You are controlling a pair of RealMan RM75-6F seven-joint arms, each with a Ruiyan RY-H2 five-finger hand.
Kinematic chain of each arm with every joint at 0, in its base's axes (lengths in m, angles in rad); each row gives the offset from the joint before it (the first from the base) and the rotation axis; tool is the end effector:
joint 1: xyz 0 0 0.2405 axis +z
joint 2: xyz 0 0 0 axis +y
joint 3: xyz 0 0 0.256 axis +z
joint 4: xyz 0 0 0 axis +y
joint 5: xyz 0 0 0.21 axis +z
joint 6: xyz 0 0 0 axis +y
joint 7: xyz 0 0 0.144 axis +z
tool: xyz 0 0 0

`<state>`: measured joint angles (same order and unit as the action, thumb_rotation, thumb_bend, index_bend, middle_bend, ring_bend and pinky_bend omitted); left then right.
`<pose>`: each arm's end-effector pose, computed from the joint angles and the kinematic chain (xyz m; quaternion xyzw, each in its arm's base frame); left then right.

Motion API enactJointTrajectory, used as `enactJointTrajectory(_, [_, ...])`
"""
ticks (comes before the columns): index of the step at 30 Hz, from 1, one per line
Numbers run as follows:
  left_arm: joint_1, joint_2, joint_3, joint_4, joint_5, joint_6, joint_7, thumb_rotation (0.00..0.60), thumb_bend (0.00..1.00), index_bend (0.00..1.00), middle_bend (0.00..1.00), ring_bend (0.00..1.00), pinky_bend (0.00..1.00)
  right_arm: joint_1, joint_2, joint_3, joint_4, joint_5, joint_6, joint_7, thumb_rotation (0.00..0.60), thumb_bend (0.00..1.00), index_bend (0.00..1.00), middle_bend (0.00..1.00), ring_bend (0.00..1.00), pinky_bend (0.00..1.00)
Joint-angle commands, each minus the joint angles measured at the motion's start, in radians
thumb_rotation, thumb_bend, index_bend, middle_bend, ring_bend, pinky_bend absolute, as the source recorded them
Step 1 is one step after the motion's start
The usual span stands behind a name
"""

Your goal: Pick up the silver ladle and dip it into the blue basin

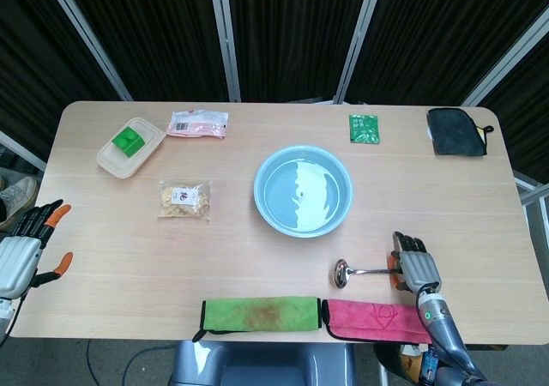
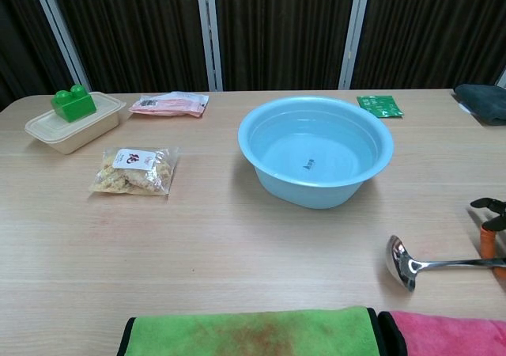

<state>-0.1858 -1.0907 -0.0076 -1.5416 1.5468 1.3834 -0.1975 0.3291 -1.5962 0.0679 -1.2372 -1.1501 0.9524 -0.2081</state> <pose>-0.3126 0.2045 0.1546 -0.6292 -0.4199 -0.4035 0.5147 -0.3296 -0.2442 -0.0233 0.6587 -0.5158 0.2252 0.4993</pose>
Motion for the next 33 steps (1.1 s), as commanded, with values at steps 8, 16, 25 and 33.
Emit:
enactJointTrajectory(8, [0.003,0.005,0.003,0.001,0.010,0.011,-0.015,0.600,0.41,0.03,0.00,0.00,0.00,0.000,0.006,-0.003,-0.027,-0.002,0.022,-0.031,0.600,0.38,0.61,0.00,0.00,0.00])
enactJointTrajectory(16, [0.008,0.011,0.005,0.003,0.021,0.027,-0.037,0.600,0.41,0.04,0.00,0.00,0.00,-0.011,0.050,0.006,-0.105,0.005,0.079,-0.081,0.600,0.41,0.63,0.00,0.00,0.00])
enactJointTrajectory(25, [0.009,0.014,0.011,0.005,0.035,0.033,-0.052,0.600,0.41,0.03,0.00,0.00,0.00,-0.033,0.132,0.007,-0.223,0.004,0.144,-0.120,0.600,0.44,0.66,0.00,0.00,0.00])
enactJointTrajectory(33, [0.011,0.014,0.015,0.003,0.045,0.042,-0.052,0.600,0.41,0.03,0.00,0.00,0.00,-0.046,0.212,0.009,-0.336,0.012,0.183,-0.153,0.600,0.47,0.66,0.00,0.00,0.00])
